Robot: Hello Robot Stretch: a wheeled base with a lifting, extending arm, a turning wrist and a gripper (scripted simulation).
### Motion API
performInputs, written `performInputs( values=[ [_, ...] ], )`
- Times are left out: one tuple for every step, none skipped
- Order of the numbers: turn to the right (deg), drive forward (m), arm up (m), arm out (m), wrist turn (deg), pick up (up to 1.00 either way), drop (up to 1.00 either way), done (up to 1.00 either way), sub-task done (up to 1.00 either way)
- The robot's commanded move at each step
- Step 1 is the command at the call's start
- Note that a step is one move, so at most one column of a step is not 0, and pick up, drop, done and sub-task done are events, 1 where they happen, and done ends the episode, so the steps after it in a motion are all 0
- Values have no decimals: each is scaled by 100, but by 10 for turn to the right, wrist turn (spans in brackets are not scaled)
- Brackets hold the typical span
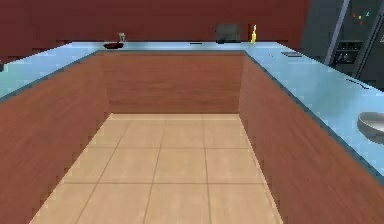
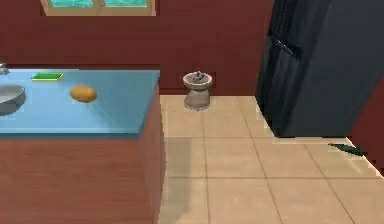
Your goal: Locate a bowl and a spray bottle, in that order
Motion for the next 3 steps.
performInputs(
  values=[
    [0,100,0,0,0,0,0,0,0],
    [0,100,0,0,0,0,0,0,0],
    [390,0,0,0,0,0,0,0,0]
  ],
)
